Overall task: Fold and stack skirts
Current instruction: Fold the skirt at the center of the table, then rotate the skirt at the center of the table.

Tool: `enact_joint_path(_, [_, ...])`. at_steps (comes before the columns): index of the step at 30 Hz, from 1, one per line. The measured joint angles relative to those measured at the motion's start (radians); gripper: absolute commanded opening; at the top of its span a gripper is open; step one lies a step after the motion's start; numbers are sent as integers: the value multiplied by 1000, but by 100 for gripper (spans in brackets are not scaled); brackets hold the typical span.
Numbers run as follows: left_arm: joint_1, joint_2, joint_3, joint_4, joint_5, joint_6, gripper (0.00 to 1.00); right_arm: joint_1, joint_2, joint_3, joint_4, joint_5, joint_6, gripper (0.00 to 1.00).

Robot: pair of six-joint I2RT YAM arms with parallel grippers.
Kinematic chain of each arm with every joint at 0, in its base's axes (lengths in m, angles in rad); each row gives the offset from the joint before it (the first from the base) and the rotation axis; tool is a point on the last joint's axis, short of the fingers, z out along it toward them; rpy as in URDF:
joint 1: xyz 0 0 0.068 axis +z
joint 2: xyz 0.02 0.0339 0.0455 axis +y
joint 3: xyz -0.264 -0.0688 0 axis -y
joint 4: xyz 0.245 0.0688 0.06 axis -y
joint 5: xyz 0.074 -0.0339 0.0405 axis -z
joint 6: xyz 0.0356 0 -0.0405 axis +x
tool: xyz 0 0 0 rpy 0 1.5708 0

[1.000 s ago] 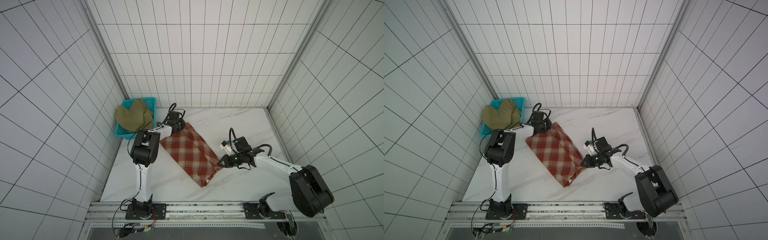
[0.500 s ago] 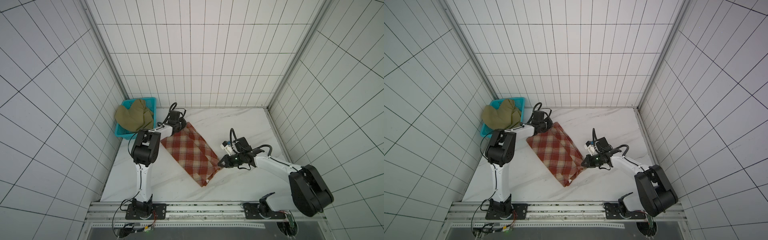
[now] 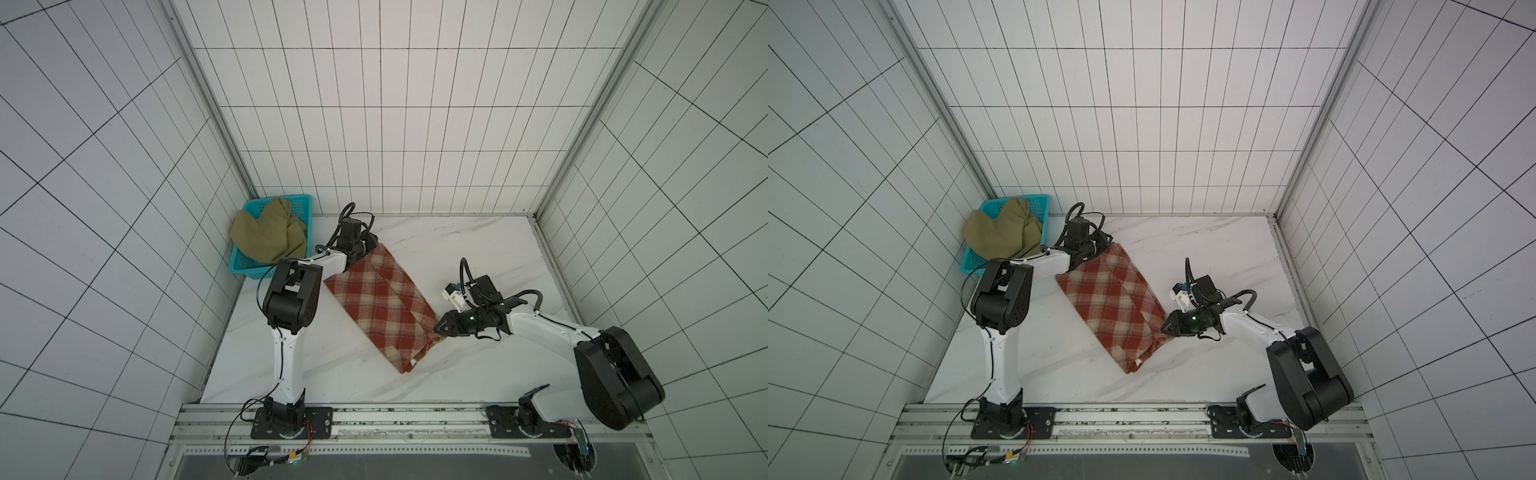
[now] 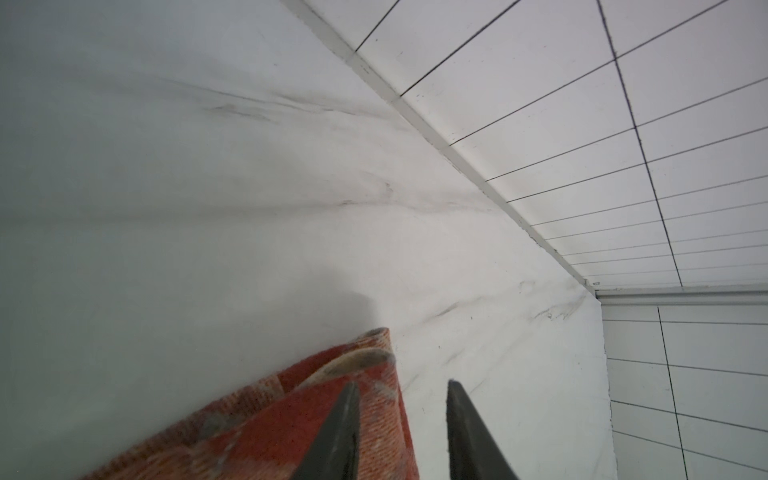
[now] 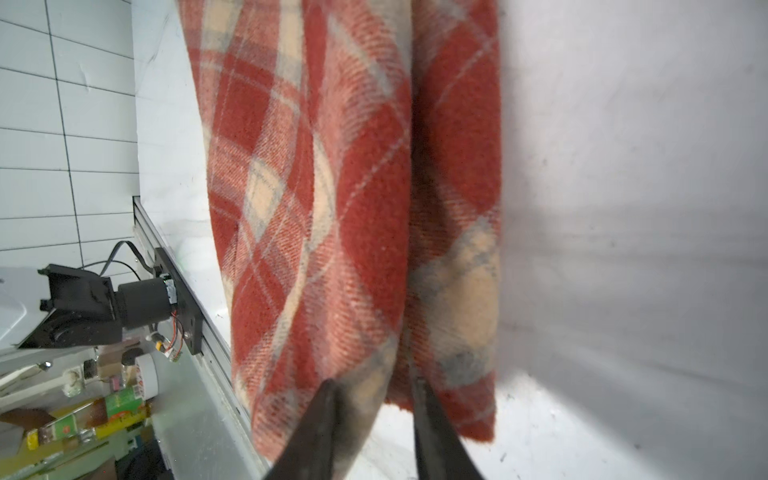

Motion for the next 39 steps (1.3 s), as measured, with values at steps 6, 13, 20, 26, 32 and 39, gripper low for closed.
enact_joint_path(6, [0, -86, -82, 77, 21, 6, 41, 0, -73, 3, -52, 63, 1, 43])
enact_joint_path(13, [0, -272, -208, 107, 77, 18, 37, 83, -157, 53, -126, 163, 0, 43])
enact_joint_path(20, [0, -420, -415, 70, 110, 33, 35, 236, -133, 114, -104, 219, 20, 42])
enact_joint_path(26, [1, -444, -571, 17, 119, 51, 33, 243, -63, 113, -24, 222, 61, 35])
enact_joint_path(32, [37, -442, -626, -13, 121, 78, 30, 224, 5, 80, 56, 244, 83, 26])
enact_joint_path(39, [117, -400, -644, -11, 130, 94, 29, 142, 120, 44, 78, 297, 89, 22])
